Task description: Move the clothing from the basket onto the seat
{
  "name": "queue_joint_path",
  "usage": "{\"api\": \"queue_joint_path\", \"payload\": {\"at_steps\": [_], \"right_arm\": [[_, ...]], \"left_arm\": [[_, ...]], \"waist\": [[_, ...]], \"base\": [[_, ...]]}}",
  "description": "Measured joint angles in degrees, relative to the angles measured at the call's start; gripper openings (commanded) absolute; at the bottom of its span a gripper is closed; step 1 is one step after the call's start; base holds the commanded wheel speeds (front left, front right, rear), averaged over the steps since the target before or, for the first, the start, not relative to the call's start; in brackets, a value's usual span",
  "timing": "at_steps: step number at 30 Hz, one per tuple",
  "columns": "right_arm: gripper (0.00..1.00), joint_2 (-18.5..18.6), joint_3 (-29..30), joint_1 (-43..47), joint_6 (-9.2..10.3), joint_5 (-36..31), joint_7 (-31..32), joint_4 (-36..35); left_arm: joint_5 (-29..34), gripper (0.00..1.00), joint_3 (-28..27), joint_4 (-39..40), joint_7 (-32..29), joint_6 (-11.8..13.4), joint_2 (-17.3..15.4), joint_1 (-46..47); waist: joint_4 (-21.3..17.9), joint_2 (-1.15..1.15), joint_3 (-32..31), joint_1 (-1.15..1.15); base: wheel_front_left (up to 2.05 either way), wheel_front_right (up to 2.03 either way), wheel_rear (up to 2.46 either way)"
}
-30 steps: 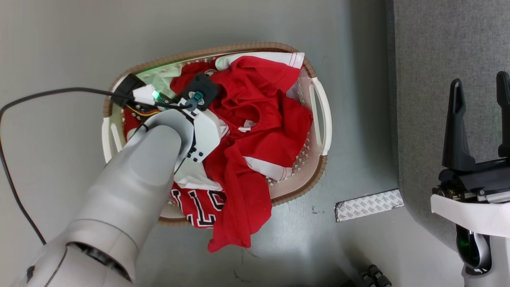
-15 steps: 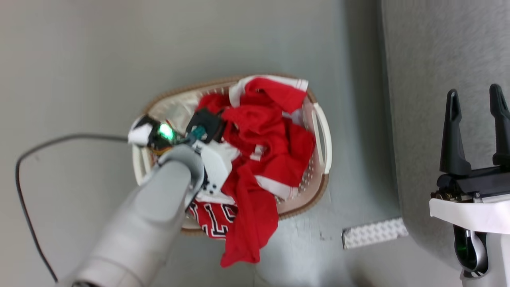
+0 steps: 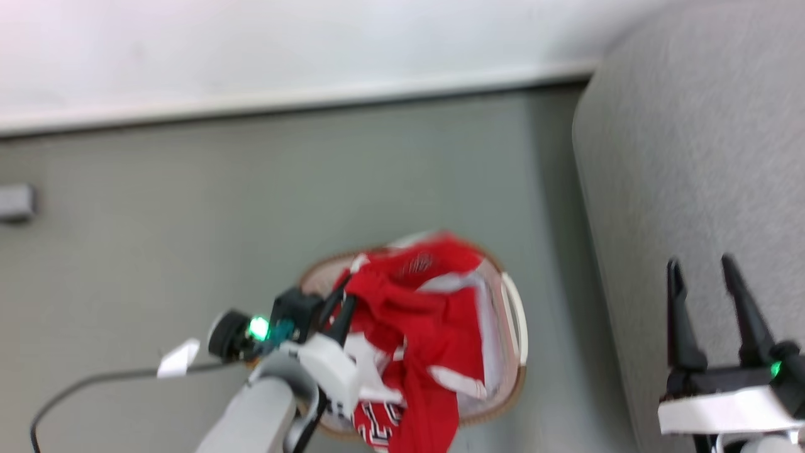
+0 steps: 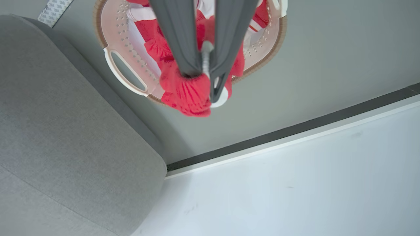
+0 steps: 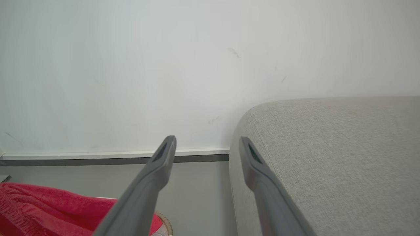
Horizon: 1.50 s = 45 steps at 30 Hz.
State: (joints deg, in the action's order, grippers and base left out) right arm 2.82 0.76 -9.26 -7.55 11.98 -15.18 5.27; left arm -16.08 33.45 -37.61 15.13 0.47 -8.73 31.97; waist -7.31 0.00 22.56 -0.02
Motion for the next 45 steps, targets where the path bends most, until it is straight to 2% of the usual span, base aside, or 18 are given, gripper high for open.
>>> {"api": "queue_joint_path", "payload": {"at_steps": [6,7,8,13,14,20,25,29,38,41,45], "right_arm": [[1.00,-0.01,-0.19,5.25,0.00,-1.37,0.00,3.01],[1.00,-0.01,-0.19,5.25,0.00,-1.37,0.00,3.01],[1.00,-0.04,-0.19,7.10,0.00,-1.77,0.00,3.90],[1.00,-0.01,-0.12,10.55,0.00,-2.35,0.00,4.60],[1.00,0.00,-0.20,11.17,0.00,-2.38,0.00,4.48],[1.00,0.01,-1.21,11.87,0.00,-2.60,0.00,3.96],[1.00,0.99,-5.69,11.48,0.00,-2.72,0.00,3.48],[1.00,4.22,-13.55,9.06,0.00,-0.88,0.00,3.41],[1.00,16.72,-38.34,-5.71,0.00,9.06,2.37,3.48],[1.00,19.20,-46.12,-11.47,0.00,13.51,4.20,2.13],[1.00,21.06,-53.39,-17.99,0.00,18.94,5.45,1.51]], "left_arm": [[-2.32,0.00,-1.30,5.87,0.00,1.12,-0.43,-7.57],[-2.32,0.00,-1.30,5.87,0.00,1.12,-0.43,-7.57],[-3.02,0.00,-1.51,7.32,0.00,1.38,-0.71,-9.44],[-3.68,0.00,-1.93,11.05,-1.01,2.53,-1.70,-12.68],[-3.75,0.00,-2.40,13.58,-1.70,3.14,-2.74,-13.52],[-4.74,0.00,-3.52,20.07,-3.91,4.48,-5.15,-15.19],[-5.35,0.00,-4.34,26.02,-6.22,5.17,-7.25,-16.19],[-5.61,0.00,-4.47,30.86,-8.10,5.33,-8.53,-16.27],[-7.11,0.00,-2.83,40.45,-13.25,2.57,-10.31,-16.12],[-7.26,0.00,-1.89,42.37,-14.24,2.05,-10.25,-15.94],[-7.66,0.00,-0.59,43.48,-14.91,1.55,-9.36,-15.47]], "waist": [[1.39,0.00,-9.74,-0.01],[1.39,0.00,-9.74,-0.01],[1.81,0.00,-12.88,-0.01],[2.62,0.00,-18.69,-0.02],[2.99,0.00,-21.06,-0.02],[3.79,0.00,-24.69,-0.01],[3.94,0.00,-25.44,0.00],[3.84,0.00,-25.30,0.01],[4.01,0.00,-24.96,0.02],[4.40,0.00,-24.95,0.02],[4.93,0.00,-25.00,0.02]], "base": [[0.00,0.00,0.00],[0.00,0.00,0.00],[0.00,0.00,0.00],[0.00,0.00,0.00],[0.00,0.00,0.00],[0.00,0.00,0.00],[0.00,0.00,0.00],[0.00,0.00,0.00],[0.00,0.00,0.00],[0.00,0.00,0.00],[0.00,0.00,0.00]]}}
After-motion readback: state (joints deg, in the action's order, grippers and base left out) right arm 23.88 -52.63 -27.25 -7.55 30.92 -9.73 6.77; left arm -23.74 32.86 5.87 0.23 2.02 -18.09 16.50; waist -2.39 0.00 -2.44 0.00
